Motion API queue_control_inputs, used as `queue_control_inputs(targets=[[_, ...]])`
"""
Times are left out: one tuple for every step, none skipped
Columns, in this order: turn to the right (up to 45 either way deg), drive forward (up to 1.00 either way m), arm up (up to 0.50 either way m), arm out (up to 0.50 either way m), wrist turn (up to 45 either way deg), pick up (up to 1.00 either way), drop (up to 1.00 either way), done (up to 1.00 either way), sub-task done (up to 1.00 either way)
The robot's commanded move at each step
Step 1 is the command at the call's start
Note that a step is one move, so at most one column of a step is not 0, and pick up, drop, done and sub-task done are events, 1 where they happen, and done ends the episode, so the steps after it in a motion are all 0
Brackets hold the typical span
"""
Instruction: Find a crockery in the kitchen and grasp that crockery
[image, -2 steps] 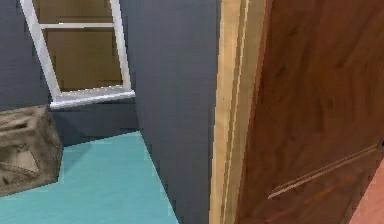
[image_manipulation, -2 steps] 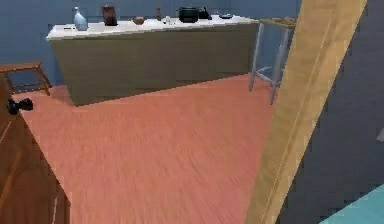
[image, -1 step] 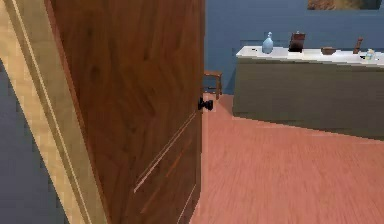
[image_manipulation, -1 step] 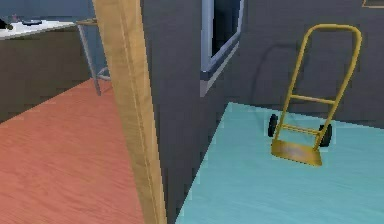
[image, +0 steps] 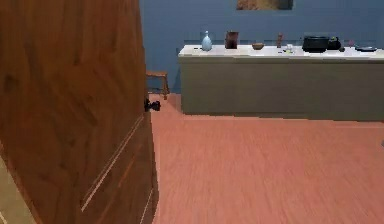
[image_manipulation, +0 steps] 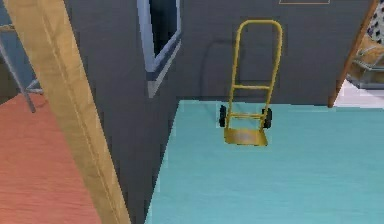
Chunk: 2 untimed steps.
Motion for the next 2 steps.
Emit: queue_control_inputs(targets=[[0.0, 0.60, 0.00, 0.00, 0.0, 0.00, 0.00, 0.00, 0.00], [12.0, 0.00, 0.00, 0.00, 0.0, 0.00, 0.00, 0.00, 0.00]])
